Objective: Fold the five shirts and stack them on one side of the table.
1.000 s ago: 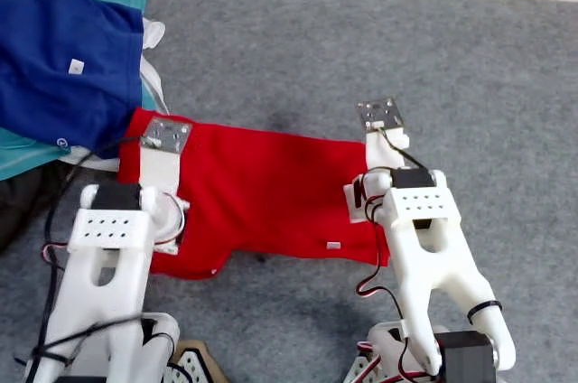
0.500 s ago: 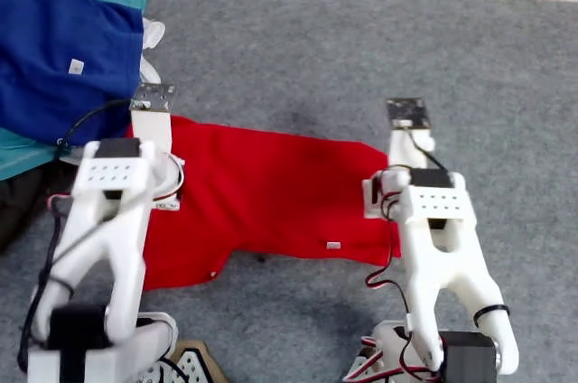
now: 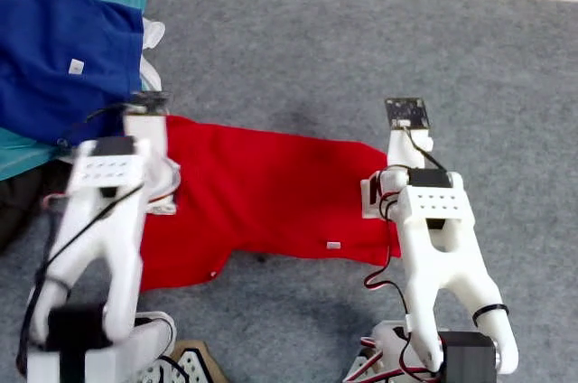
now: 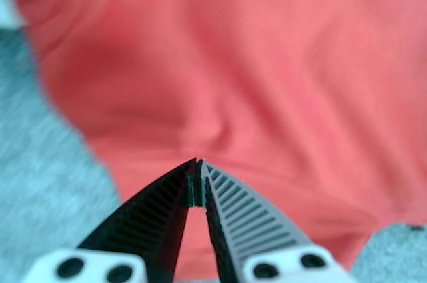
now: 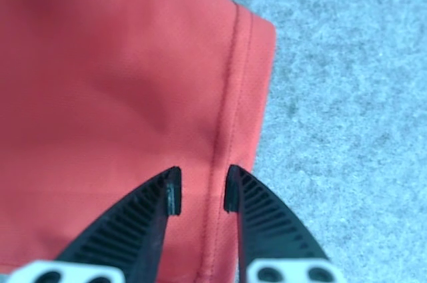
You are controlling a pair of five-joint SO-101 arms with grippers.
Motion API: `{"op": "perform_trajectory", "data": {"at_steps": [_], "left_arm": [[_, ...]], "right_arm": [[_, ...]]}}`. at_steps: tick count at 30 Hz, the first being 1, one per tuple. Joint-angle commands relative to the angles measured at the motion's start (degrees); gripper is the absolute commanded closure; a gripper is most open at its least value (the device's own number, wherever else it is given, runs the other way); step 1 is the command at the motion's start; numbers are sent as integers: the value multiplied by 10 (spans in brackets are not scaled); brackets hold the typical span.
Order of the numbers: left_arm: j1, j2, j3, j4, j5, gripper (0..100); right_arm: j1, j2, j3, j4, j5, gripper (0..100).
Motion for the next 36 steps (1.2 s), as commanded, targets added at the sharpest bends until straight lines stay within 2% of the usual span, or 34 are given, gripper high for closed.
{"op": "perform_trajectory", "data": {"at_steps": [1, 9, 12, 14, 16, 21, 34, 36], "left_arm": [[-72, -127, 5, 55, -32, 994], [-97, -282, 188, 55, -127, 970], [-105, -291, 213, 55, -134, 842], [-138, -286, 218, 55, -132, 754], [-179, -279, 218, 55, -132, 716], [-236, -246, 219, 55, -135, 774], [-184, -74, 218, -40, -136, 787], [-184, -68, 217, -42, -136, 821]], "right_arm": [[-7, -14, -16, -7, -4, 880], [-7, -14, -16, -7, -4, 880], [-7, -14, -16, -7, -4, 880], [-7, -14, -16, -7, -3, 880], [-7, -14, -16, -7, -3, 880], [-7, -14, -16, -7, -2, 880], [-7, -14, -16, -8, -2, 880], [-7, -14, -16, -8, -2, 881]]}}
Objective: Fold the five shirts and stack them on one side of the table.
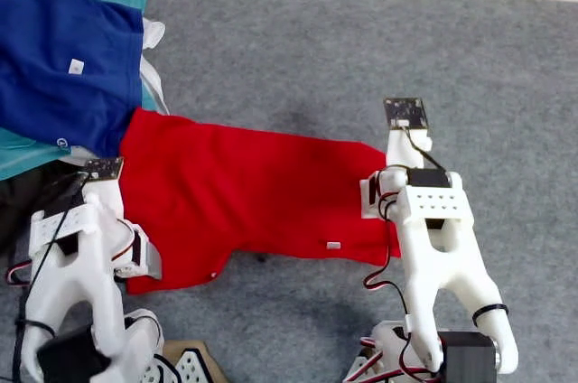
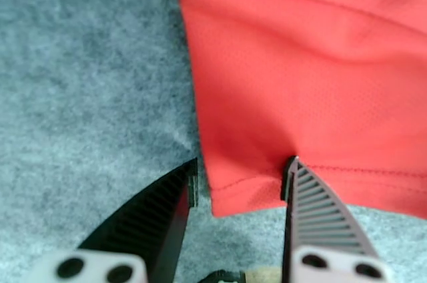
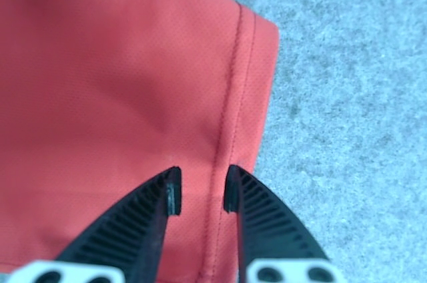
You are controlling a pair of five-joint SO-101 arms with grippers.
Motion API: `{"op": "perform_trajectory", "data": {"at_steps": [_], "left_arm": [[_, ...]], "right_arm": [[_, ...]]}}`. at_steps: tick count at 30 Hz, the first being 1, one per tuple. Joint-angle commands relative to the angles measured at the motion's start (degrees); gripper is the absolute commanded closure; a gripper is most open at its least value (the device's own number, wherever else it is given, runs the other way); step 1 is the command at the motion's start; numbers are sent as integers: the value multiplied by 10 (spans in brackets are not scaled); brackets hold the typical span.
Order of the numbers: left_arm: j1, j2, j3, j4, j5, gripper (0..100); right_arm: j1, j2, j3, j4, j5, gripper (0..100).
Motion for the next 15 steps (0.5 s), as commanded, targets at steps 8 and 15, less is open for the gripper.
{"op": "perform_trajectory", "data": {"at_steps": [8, 15], "left_arm": [[50, -23, -4, -8, 0, 997], [103, -80, -7, -7, 43, 993]], "right_arm": [[-5, -14, -16, -8, -3, 882], [-5, -13, -16, -9, -3, 882]]}}
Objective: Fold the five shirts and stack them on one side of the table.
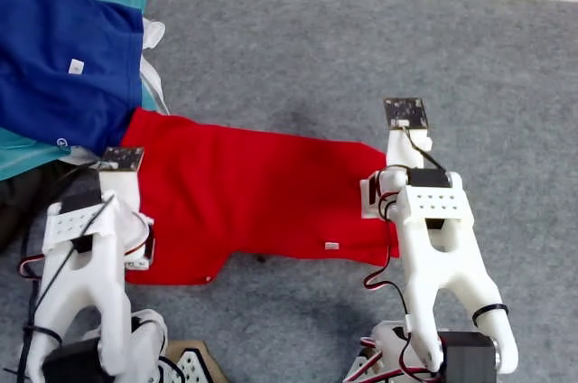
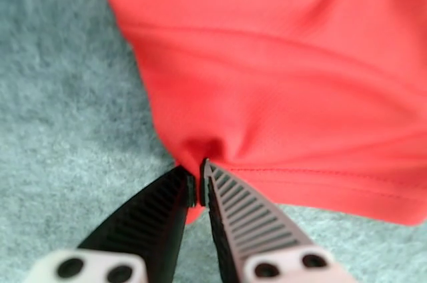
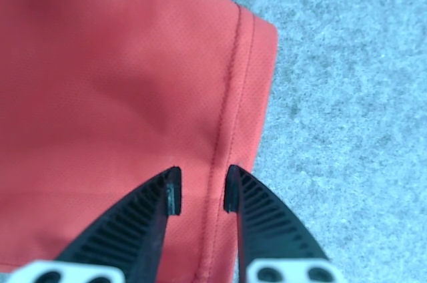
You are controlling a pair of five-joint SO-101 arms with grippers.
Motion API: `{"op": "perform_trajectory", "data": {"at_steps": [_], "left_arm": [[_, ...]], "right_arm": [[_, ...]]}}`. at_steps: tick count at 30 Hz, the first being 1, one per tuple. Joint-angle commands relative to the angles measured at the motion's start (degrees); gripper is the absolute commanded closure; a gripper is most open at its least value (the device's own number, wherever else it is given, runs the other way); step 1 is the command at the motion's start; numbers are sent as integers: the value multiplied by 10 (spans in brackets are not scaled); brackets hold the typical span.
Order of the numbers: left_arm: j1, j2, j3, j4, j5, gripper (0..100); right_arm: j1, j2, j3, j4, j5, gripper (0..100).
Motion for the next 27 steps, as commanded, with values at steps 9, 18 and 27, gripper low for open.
{"op": "perform_trajectory", "data": {"at_steps": [9, 18, 27], "left_arm": [[88, -62, -143, 93, 94, 993], [131, 40, -254, 95, 143, 993], [129, 281, -462, 112, 171, 993]], "right_arm": [[-5, -13, -16, -9, -2, 882], [-5, -13, -15, -8, -2, 882], [-5, -13, -15, -8, -2, 882]]}}
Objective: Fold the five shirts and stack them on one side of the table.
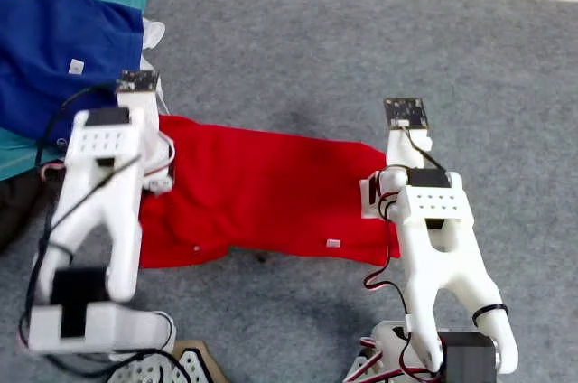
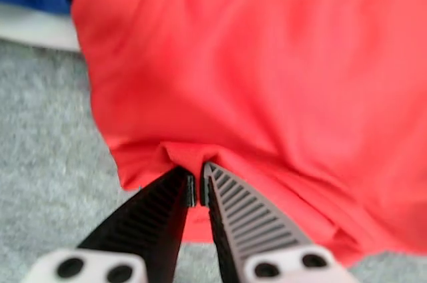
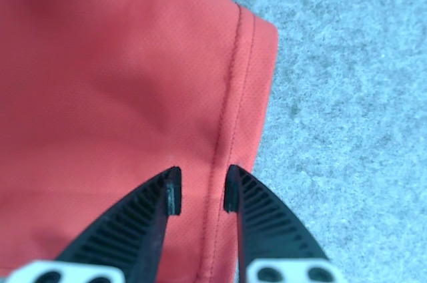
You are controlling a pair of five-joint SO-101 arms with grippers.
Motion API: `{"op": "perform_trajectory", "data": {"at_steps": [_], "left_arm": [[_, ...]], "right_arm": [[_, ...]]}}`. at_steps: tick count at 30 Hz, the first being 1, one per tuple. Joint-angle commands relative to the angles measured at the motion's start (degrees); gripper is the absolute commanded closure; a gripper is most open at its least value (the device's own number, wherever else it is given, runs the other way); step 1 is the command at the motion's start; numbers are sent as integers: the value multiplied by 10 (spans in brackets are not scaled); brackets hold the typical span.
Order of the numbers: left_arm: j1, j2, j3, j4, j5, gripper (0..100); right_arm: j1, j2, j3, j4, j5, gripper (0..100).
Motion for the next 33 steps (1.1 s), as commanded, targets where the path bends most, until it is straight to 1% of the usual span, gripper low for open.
{"op": "perform_trajectory", "data": {"at_steps": [1, 8, 11, 13, 18, 20, 21, 24, 27, 31, 33], "left_arm": [[8, 60, -109, 23, 18, 993], [15, 77, -212, 97, 18, 992], [29, 78, -249, 110, 18, 970], [42, 79, -255, 107, 18, 911], [46, 109, -259, 105, 18, 683], [44, 134, -260, 105, 18, 623], [44, 144, -260, 105, 18, 609], [39, 163, -261, 105, 18, 611], [32, 157, -265, 118, 17, 649], [11, 75, -289, 185, 15, 774], [0, 15, -281, 194, 15, 854]], "right_arm": [[-5, -13, -15, -8, -2, 882], [-16, -13, -7, -9, -2, 882], [-26, -13, 0, -9, -1, 882], [-27, -13, 1, -9, -1, 882], [-27, -13, 1, -9, 4, 882], [-27, -13, 2, -9, 17, 882], [-27, -13, 2, -9, 18, 882], [-27, -13, 2, -9, 19, 882], [-27, -13, 2, -9, 19, 882], [-27, -13, 2, -9, 19, 882], [-27, -13, 2, -9, 19, 882]]}}
